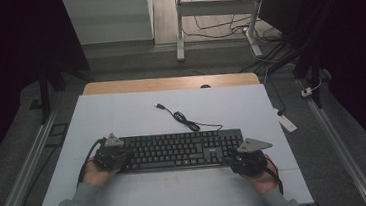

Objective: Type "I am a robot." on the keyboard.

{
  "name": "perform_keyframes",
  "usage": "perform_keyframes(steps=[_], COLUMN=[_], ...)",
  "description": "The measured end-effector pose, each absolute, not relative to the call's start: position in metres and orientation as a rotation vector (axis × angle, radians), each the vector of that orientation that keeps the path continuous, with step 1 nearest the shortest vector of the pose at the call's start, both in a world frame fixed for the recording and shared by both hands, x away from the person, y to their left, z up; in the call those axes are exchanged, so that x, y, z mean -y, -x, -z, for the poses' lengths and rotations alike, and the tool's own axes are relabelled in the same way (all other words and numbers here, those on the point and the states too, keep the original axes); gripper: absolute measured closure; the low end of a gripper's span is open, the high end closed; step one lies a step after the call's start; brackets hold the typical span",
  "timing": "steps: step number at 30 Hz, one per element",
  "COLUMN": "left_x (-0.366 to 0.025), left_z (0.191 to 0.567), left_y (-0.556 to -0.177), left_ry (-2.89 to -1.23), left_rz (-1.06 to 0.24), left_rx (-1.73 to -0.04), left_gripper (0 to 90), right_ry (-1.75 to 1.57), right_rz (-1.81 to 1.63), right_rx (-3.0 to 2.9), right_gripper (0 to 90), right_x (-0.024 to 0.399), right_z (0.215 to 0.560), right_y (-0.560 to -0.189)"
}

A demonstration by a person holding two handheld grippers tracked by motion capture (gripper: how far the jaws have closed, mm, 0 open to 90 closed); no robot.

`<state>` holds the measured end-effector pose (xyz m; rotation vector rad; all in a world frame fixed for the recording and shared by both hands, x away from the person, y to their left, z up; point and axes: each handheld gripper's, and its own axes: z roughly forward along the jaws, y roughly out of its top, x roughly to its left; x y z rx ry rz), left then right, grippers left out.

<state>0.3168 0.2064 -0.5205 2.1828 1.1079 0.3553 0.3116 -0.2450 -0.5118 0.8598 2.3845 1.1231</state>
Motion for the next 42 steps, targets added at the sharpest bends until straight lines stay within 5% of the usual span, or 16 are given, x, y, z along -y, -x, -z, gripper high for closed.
perform_keyframes(steps=[15, 30, 42], left_x=[-0.205, -0.209, -0.211], left_z=[0.520, 0.503, 0.502], left_y=[-0.316, -0.309, -0.310], left_ry=[-2.164, -2.032, -2.035], left_rz=[-0.358, -0.345, -0.310], left_rx=[-1.097, -1.066, -1.061], left_gripper=[88.0, 40.8, 31.3], right_ry=[-0.856, -0.844, -0.834], right_rz=[-1.127, -1.143, -1.242], right_rx=[-2.383, -2.380, -2.361], right_gripper=[52.5, 52.4, 52.2], right_x=[0.245, 0.244, 0.237], right_z=[0.512, 0.510, 0.503], right_y=[-0.312, -0.311, -0.312])
